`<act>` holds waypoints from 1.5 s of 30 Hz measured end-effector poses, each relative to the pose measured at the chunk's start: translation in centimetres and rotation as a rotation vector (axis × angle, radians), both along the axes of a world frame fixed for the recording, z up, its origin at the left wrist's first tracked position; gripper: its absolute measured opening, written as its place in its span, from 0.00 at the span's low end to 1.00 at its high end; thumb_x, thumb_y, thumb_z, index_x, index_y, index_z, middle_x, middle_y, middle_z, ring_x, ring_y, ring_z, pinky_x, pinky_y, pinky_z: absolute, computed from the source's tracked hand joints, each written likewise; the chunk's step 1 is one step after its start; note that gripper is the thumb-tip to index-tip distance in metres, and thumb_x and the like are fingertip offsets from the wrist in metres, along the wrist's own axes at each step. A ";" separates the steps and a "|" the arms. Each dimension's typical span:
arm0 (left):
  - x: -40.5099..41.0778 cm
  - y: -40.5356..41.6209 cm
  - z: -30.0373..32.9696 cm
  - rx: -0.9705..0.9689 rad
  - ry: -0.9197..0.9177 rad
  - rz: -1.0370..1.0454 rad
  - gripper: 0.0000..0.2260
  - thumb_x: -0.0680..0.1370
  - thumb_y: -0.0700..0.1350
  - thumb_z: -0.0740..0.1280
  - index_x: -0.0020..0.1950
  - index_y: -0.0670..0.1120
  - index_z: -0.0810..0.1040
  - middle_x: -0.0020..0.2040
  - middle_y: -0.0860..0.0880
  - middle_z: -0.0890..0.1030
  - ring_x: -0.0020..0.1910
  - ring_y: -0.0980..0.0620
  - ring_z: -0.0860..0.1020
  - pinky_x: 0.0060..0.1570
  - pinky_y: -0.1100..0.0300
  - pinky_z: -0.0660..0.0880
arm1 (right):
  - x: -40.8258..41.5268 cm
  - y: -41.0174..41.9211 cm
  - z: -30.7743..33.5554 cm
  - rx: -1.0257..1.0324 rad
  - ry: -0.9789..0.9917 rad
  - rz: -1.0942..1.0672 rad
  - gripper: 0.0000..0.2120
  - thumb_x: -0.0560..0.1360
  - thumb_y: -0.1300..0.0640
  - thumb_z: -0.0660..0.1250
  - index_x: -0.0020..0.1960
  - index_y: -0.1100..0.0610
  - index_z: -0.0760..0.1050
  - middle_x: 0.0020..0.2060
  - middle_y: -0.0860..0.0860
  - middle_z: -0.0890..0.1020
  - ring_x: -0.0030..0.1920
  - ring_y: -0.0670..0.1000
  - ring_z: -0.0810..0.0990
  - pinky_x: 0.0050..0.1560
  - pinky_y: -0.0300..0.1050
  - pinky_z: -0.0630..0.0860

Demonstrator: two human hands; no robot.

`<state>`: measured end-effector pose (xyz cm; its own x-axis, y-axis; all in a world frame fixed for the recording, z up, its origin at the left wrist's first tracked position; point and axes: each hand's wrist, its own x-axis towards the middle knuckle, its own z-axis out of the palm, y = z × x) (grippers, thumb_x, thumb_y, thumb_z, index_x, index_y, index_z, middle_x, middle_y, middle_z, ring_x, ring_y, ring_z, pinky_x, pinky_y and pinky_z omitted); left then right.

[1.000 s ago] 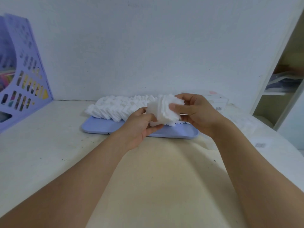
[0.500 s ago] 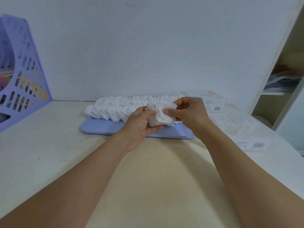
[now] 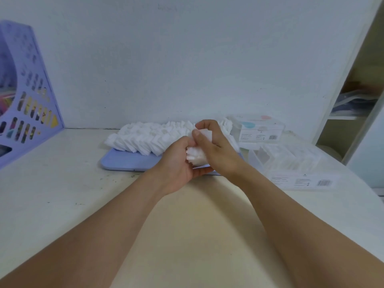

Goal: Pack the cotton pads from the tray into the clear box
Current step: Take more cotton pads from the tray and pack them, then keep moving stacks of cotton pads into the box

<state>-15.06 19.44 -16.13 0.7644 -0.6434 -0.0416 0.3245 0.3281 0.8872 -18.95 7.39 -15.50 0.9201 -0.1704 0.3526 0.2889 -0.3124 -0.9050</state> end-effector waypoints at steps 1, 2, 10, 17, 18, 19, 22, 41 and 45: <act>0.0 0.0 0.0 -0.016 -0.006 -0.024 0.19 0.79 0.40 0.55 0.66 0.40 0.77 0.64 0.38 0.81 0.66 0.38 0.78 0.63 0.39 0.76 | 0.0 0.2 -0.1 0.065 0.022 0.022 0.14 0.84 0.46 0.60 0.69 0.45 0.67 0.60 0.45 0.73 0.55 0.47 0.80 0.41 0.39 0.81; 0.0 0.0 0.0 -0.016 -0.021 -0.041 0.20 0.79 0.40 0.54 0.67 0.40 0.77 0.64 0.37 0.80 0.67 0.37 0.76 0.64 0.38 0.75 | 0.0 0.2 -0.1 0.086 0.027 0.016 0.18 0.84 0.43 0.58 0.73 0.42 0.64 0.60 0.39 0.71 0.59 0.44 0.78 0.43 0.35 0.80; 0.0 -0.5 -0.1 0.162 -0.355 0.135 0.15 0.79 0.39 0.56 0.64 0.37 0.72 0.53 0.41 0.80 0.54 0.44 0.78 0.55 0.50 0.75 | -0.7 -1.4 1.5 0.066 0.153 0.065 0.27 0.77 0.47 0.72 0.72 0.55 0.70 0.58 0.51 0.82 0.56 0.48 0.84 0.54 0.46 0.82; -1.1 -2.0 0.1 0.165 -0.512 0.265 0.32 0.68 0.47 0.73 0.71 0.56 0.68 0.61 0.51 0.80 0.57 0.50 0.82 0.54 0.55 0.80 | -4.1 -6.8 4.3 -0.042 0.264 0.124 0.15 0.73 0.59 0.77 0.56 0.65 0.82 0.48 0.58 0.87 0.50 0.54 0.87 0.49 0.47 0.84; -1.3 -2.4 0.4 0.162 -0.537 0.260 0.32 0.67 0.48 0.73 0.70 0.56 0.69 0.61 0.52 0.80 0.57 0.51 0.82 0.52 0.56 0.80 | -4.4 -7.2 4.4 -0.029 0.292 0.128 0.15 0.73 0.59 0.78 0.56 0.64 0.82 0.48 0.57 0.88 0.51 0.54 0.87 0.50 0.47 0.84; -1.4 -2.7 0.7 0.153 -0.541 0.244 0.31 0.67 0.47 0.74 0.69 0.56 0.70 0.62 0.52 0.80 0.56 0.51 0.82 0.50 0.57 0.81 | -4.6 -7.6 4.5 -0.003 0.306 0.127 0.15 0.73 0.58 0.77 0.57 0.64 0.82 0.49 0.57 0.88 0.51 0.54 0.87 0.51 0.47 0.84; -1.4 -4.0 1.5 0.126 -0.505 0.201 0.27 0.72 0.43 0.75 0.69 0.54 0.71 0.62 0.51 0.80 0.55 0.53 0.83 0.46 0.59 0.81 | -5.2 -8.7 4.4 0.146 0.285 0.100 0.16 0.74 0.56 0.76 0.58 0.62 0.83 0.51 0.57 0.87 0.53 0.55 0.87 0.50 0.47 0.84; -4.5 -10.3 -3.8 0.538 -1.390 0.196 0.14 0.76 0.57 0.73 0.56 0.53 0.78 0.40 0.62 0.71 0.40 0.58 0.73 0.42 0.59 0.74 | -4.3 -12.0 8.5 -0.119 0.879 -0.222 0.23 0.79 0.38 0.62 0.52 0.60 0.77 0.37 0.58 0.84 0.23 0.48 0.72 0.23 0.37 0.61; -4.2 -10.4 -3.7 0.552 -1.383 0.170 0.11 0.76 0.57 0.73 0.47 0.56 0.72 0.39 0.62 0.71 0.37 0.60 0.72 0.40 0.60 0.71 | -2.8 -11.2 7.7 -0.147 1.018 -0.187 0.27 0.80 0.38 0.59 0.55 0.62 0.79 0.38 0.59 0.83 0.23 0.47 0.70 0.20 0.35 0.62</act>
<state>-19.26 9.07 -19.80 0.4636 -0.6901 0.5557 -0.8584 -0.1945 0.4746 -21.74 -3.78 -7.83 0.7574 -0.3594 -0.5452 -0.6529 -0.4006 -0.6429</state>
